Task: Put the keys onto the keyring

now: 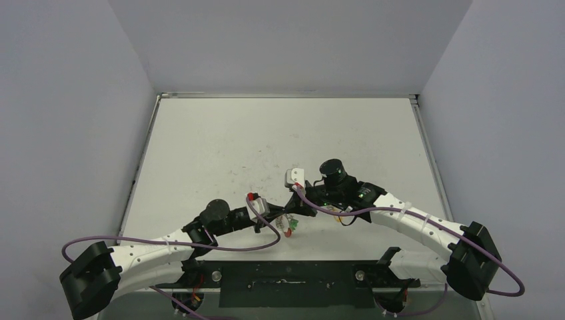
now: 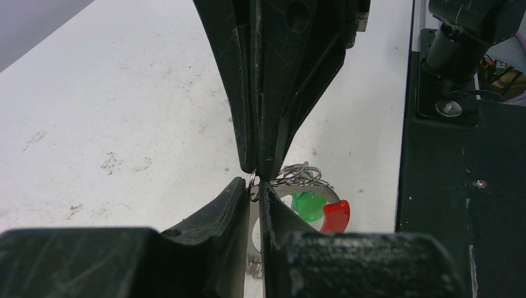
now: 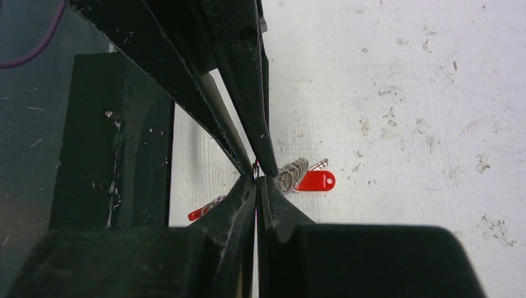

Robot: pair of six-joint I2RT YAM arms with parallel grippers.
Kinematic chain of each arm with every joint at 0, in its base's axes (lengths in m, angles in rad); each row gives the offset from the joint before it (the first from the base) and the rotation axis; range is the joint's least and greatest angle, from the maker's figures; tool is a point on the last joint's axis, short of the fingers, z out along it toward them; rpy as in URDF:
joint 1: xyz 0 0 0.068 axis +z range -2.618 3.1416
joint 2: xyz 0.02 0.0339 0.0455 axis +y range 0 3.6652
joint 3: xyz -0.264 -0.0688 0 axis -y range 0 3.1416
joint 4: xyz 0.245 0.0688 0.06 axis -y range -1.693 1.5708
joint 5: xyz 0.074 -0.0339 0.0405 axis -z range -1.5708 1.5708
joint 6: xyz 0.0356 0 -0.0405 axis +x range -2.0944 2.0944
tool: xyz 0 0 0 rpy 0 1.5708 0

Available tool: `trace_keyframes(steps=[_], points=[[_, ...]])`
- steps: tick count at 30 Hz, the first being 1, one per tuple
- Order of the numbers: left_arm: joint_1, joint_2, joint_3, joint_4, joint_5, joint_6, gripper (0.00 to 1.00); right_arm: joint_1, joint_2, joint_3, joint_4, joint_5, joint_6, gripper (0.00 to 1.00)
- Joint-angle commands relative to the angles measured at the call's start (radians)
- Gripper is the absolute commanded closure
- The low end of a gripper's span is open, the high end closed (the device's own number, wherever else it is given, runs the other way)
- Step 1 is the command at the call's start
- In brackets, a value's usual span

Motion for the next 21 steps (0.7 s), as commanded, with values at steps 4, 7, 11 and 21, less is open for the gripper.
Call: trace_keyframes(steps=[4, 7, 11, 21], points=[[-0.012, 0.006, 0.021, 0.125, -0.004, -0.004, 0.87, 0.008, -0.030, 0.029, 0.093, -0.044, 0.018, 1.00], [-0.014, 0.014, 0.024, 0.128, -0.004, -0.006, 0.87, 0.008, -0.029, 0.027, 0.092, -0.044, 0.016, 1.00], [-0.016, 0.014, 0.023, 0.126, 0.007, 0.002, 1.00, 0.009, -0.032, 0.023, 0.089, -0.038, 0.011, 1.00], [-0.017, -0.056, -0.010, 0.084, -0.020, -0.003, 1.00, 0.006, -0.218, -0.083, 0.204, 0.049, -0.041, 0.15]])
